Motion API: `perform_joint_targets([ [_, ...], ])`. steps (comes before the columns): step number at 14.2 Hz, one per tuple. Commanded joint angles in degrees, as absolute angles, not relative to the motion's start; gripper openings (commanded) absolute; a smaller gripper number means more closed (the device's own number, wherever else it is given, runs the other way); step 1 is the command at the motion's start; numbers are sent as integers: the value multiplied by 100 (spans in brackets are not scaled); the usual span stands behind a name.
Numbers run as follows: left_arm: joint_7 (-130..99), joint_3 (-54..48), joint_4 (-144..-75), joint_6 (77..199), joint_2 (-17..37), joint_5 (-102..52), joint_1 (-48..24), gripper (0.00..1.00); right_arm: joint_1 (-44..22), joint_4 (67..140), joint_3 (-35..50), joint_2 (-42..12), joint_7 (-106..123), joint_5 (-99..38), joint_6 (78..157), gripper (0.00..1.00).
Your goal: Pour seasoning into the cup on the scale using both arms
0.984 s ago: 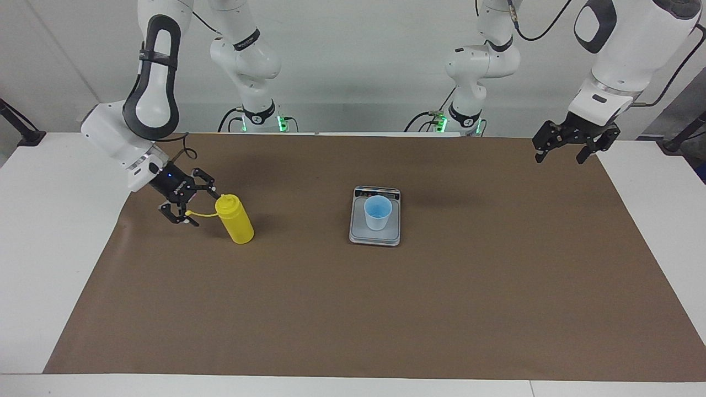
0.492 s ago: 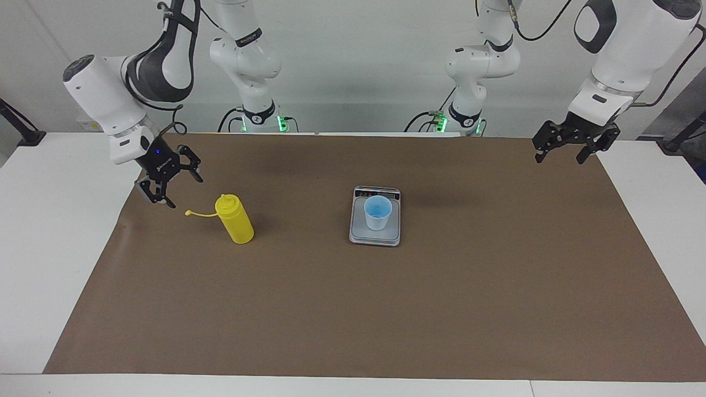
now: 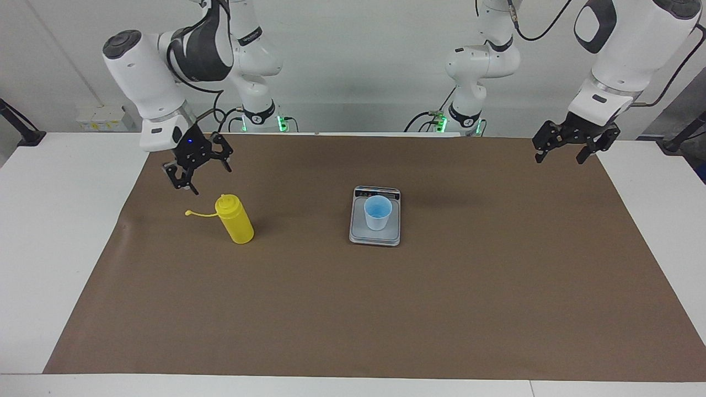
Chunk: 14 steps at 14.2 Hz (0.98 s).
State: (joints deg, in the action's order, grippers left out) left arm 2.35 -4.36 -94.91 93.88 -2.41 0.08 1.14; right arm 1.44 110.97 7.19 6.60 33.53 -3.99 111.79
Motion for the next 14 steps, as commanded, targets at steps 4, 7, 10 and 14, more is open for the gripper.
perform_joint_targets([
  [4,272,-439,-9686,9422,-413,-70,167,100,-158,9688,712,19,1137,88,10487,100],
  [7,272,-439,-9686,9422,-413,-70,167,100,-141,9186,703,-210,162,97,10179,100],
  [10,272,-439,-9686,9422,-413,-70,167,100,-44,9123,686,-202,-815,219,9801,100],
  [14,272,-439,-9686,9422,-413,-70,167,100,220,9281,650,-80,-896,123,9642,100],
])
